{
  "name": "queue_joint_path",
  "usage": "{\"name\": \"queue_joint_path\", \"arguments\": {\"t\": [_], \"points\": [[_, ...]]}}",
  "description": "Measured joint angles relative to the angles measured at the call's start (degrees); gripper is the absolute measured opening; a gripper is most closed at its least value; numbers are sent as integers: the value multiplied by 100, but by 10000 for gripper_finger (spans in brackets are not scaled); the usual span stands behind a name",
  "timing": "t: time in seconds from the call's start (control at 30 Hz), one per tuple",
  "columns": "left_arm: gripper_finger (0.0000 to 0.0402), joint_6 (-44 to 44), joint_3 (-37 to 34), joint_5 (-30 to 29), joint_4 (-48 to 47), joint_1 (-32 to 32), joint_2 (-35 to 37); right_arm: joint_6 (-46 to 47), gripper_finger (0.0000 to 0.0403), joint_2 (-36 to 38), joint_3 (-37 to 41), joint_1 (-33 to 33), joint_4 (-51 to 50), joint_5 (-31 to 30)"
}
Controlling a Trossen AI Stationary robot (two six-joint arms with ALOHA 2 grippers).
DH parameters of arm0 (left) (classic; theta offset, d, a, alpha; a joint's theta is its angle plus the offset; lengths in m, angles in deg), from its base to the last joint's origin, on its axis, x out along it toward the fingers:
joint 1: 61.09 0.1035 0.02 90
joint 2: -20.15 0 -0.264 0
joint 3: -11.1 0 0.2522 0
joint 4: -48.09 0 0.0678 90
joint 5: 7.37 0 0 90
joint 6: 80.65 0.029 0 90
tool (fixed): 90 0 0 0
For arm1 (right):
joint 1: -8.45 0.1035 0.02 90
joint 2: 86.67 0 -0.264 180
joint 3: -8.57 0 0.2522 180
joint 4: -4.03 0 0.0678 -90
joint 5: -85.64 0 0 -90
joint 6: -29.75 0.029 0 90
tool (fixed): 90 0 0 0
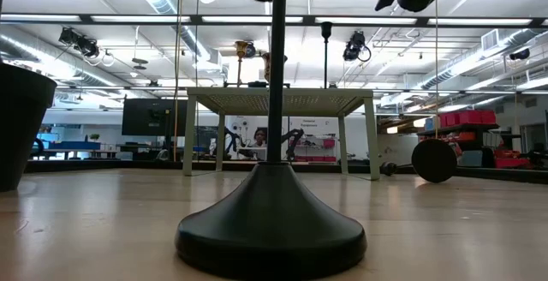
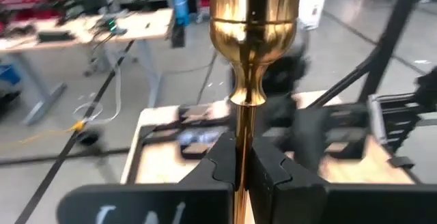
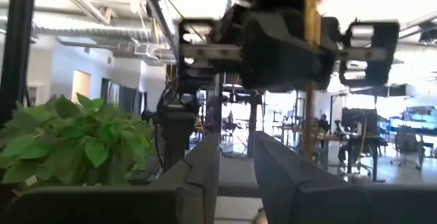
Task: Pick & Place candle stick holders
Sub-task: Put the top gold candle holder on the shelf
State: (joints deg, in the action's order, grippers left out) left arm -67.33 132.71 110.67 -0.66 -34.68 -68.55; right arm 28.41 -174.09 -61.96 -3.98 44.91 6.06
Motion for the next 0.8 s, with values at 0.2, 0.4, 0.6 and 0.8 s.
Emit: {"name": "queue_joint_path", "arguments": {"t": [0.2,0.4,0.6,0.8], "points": [[12,57,-376,588,-5,475,230,66,93,29,128,-23,-60,-27],[12,-30,-1466,725,758,882,711,74,93,29,297,-16,-67,-31],[12,-344,-3030,1330,2350,1361,1379,91,93,29,362,-16,-32,50],[12,-677,-4520,1421,3825,1589,1690,262,94,31,362,-14,57,441]]}}
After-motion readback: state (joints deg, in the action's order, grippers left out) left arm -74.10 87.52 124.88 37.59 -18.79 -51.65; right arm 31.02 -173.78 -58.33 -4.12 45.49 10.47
